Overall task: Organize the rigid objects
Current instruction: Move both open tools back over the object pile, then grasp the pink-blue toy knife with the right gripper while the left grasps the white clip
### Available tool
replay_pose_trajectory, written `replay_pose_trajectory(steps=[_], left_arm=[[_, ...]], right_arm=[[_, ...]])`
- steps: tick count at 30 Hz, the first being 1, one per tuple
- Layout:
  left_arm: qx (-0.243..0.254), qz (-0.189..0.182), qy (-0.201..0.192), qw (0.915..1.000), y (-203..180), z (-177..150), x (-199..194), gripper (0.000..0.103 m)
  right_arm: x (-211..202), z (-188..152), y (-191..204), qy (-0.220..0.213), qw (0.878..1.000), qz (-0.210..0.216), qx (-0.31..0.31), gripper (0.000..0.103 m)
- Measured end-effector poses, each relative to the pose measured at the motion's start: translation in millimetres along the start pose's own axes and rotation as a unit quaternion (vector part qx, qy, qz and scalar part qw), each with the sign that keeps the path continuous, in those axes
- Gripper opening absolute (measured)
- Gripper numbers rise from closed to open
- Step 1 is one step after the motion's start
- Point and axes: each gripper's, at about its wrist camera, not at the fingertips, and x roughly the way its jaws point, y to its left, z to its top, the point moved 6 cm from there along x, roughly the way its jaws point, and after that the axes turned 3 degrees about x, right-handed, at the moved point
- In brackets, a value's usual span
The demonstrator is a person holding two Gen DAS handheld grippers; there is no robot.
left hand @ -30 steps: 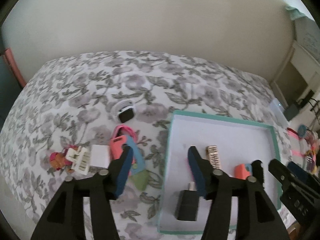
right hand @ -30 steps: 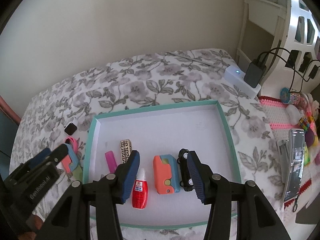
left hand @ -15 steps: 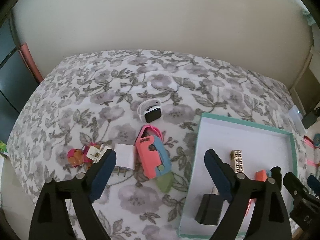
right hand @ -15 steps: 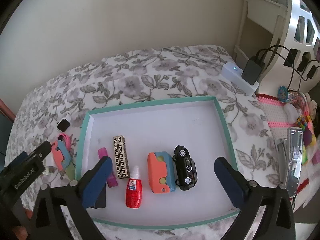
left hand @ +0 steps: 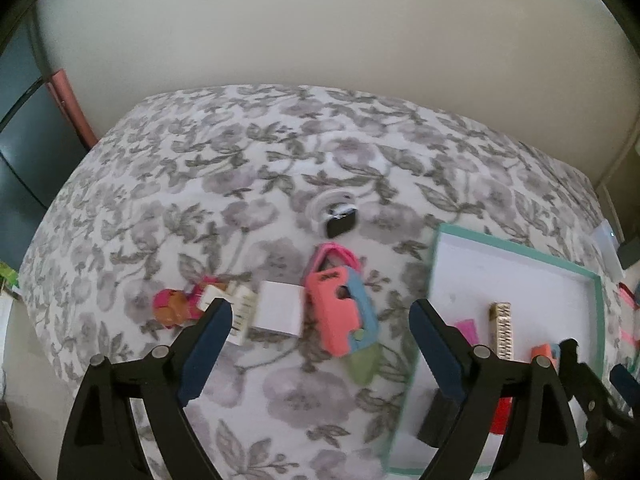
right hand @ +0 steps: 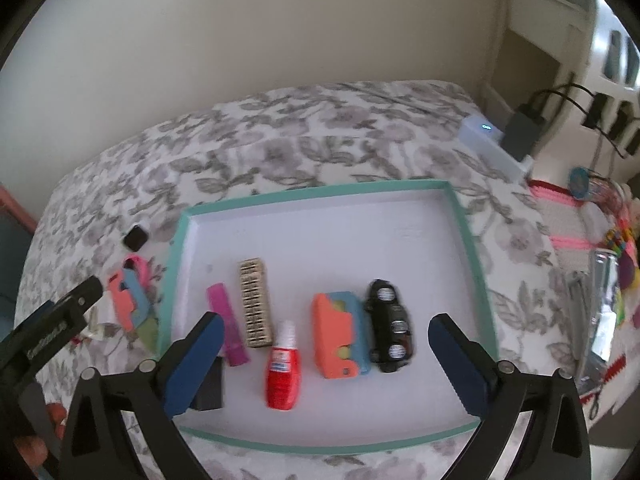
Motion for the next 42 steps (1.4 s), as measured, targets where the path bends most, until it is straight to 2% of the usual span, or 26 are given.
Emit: replay_pose_trajectory(steps=[6,14,23,30,33,39,42], left_arm=[[-0.036,0.028,-0.008,0.9989,42,7,-3,0.090],[-0.082,0.045,-0.011,0.9956,92,10,-2,0.090],[-0.119,0.041,0.012,0.9920,130,3,15,0.090],[-0.146,0.023,0.038,0.9882,146,-6,35,0.090],[-0.154,0.004,0.050,0.9868,145,-8,42,0.090],[-0.124,-0.024,0.064,0.9899,123,-7,52,0.090],[-0.102,-0.033,0.069,0.9919,111,-6,56,0.090]], right_arm=[[0,-6,35,0.001,0.999,0.026,-0.033,0.103],[-5,-9,81,-0.012,0.995,0.078,-0.057,0.103],[7,-16,121,-0.006,0.991,0.114,-0.071,0.103],[25,-26,152,0.014,0.987,0.131,-0.094,0.088],[37,-31,165,0.031,0.984,0.138,-0.106,0.081],[56,-37,176,0.052,0.982,0.140,-0.118,0.065],[64,-34,177,0.058,0.981,0.145,-0.112,0.061]])
